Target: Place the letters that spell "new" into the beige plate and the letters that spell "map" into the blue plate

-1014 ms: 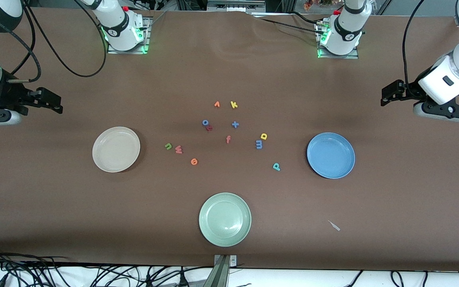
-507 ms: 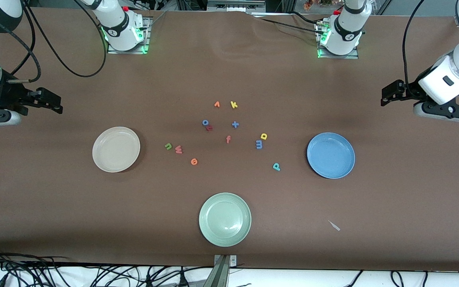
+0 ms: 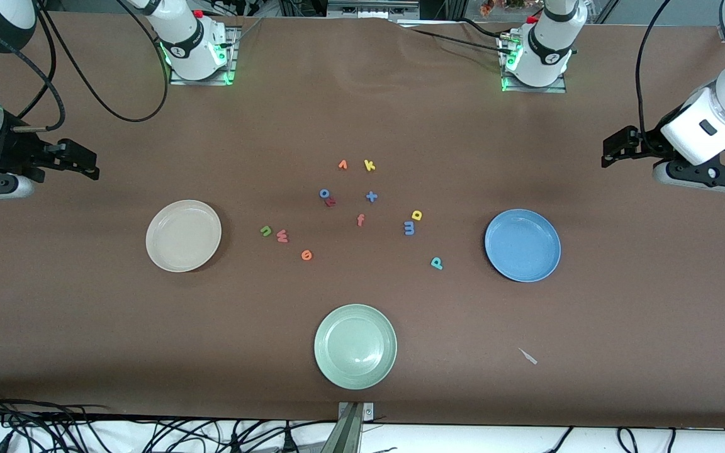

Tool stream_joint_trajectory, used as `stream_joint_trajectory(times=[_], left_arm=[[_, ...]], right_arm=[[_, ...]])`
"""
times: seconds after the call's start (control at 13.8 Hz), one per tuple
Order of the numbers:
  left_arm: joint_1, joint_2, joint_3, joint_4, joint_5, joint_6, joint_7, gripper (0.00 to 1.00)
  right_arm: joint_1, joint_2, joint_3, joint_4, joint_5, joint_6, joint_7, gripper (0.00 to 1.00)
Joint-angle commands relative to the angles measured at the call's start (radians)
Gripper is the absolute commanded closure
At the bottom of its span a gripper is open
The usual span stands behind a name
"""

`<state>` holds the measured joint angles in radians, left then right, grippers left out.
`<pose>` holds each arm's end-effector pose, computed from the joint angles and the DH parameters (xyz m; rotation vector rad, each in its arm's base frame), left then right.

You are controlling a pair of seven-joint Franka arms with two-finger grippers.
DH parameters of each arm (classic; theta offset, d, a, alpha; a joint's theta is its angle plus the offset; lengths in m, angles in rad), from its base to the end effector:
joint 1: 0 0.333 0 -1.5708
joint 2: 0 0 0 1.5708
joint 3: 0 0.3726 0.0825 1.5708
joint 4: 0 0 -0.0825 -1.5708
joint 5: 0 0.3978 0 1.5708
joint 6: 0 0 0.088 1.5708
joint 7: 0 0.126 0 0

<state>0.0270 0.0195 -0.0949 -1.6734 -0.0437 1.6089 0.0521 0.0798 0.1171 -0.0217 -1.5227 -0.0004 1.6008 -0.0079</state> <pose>0.5701 -0.0436 0.6046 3.0889 -0.1802 -0.1305 0.6099 0.0362 0.6190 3.1354 0.1037 -0.0610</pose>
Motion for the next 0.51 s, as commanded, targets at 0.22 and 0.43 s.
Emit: stream_joint_trajectory(times=[0.22, 0.43], left_arm=[[0.002, -0.003, -0.005, 0.004, 0.018, -0.009, -0.006, 0.0], [0.002, -0.003, -0.005, 0.004, 0.018, -0.009, -0.006, 0.0]], right_arm=[[-0.009, 0.006, 0.002, 0.018, 0.002, -0.012, -0.007, 0.0], [-0.008, 0.006, 0.002, 0.019, 0.0, -0.004, 0.0, 0.0]])
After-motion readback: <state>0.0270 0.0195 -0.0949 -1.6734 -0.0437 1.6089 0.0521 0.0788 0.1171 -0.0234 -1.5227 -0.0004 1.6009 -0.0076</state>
